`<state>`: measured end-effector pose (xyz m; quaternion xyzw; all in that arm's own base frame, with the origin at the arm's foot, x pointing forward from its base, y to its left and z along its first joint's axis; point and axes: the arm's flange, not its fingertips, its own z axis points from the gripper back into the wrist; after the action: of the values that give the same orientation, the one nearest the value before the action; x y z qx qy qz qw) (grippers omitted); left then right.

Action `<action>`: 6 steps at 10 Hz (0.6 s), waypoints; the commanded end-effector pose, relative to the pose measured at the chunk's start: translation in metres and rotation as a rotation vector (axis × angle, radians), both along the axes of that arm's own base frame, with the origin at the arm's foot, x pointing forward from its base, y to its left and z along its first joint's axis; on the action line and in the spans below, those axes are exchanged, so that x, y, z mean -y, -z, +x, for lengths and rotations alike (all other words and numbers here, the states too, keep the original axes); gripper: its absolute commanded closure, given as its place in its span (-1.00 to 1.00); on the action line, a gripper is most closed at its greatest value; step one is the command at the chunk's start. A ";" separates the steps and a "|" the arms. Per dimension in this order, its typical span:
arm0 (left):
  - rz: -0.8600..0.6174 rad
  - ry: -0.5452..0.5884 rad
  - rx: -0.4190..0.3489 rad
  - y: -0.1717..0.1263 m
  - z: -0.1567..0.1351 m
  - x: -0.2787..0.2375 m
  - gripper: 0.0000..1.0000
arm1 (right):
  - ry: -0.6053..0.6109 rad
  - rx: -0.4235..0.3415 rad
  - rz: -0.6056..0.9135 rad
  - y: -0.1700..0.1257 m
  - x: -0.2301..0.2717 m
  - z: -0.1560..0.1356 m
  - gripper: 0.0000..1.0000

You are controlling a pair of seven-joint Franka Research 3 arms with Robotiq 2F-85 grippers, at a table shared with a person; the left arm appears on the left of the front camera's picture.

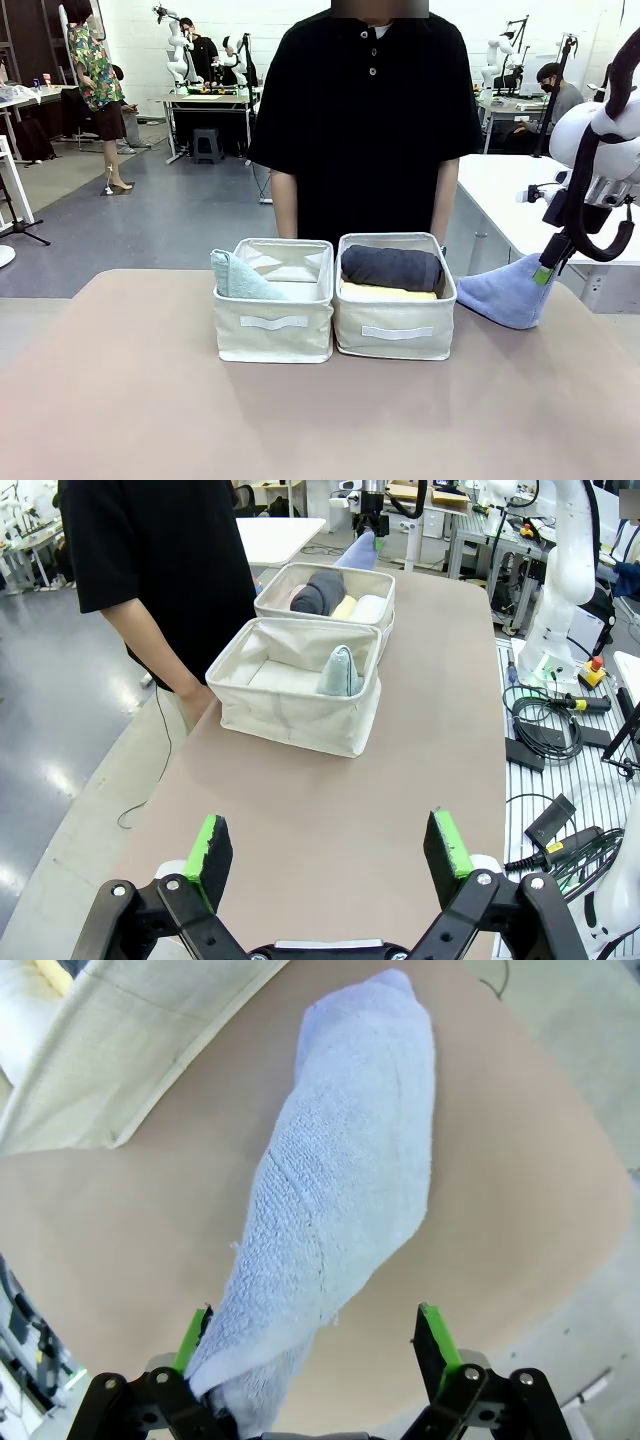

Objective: Sort the towels based on their folding style.
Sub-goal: Pick up another triangle-folded towel from the table and place it in the left Fabric basket.

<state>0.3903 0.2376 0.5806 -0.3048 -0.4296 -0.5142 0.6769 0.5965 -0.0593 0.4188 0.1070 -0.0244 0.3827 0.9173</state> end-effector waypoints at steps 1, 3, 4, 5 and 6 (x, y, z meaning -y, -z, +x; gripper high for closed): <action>-0.013 0.003 0.023 -0.001 0.000 -0.001 -1.00 | -0.089 -0.017 0.032 0.003 0.000 0.007 -1.00; -0.013 0.003 0.023 -0.001 0.000 -0.001 -1.00 | -0.112 -0.020 0.032 0.004 -0.001 0.006 0.19; -0.013 0.003 0.023 -0.001 0.000 -0.001 -1.00 | -0.112 -0.019 0.030 0.004 -0.002 0.006 1.00; -0.013 0.003 0.023 -0.001 0.000 -0.001 -1.00 | -0.112 -0.017 0.027 0.004 -0.001 0.005 0.30; -0.013 0.003 0.023 -0.001 0.000 -0.001 -1.00 | -0.112 -0.018 0.026 0.004 -0.001 0.006 1.00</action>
<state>0.3903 0.2376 0.5806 -0.3048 -0.4296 -0.5142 0.6769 0.5973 -0.0557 0.4155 0.1184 -0.0159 0.4238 0.8978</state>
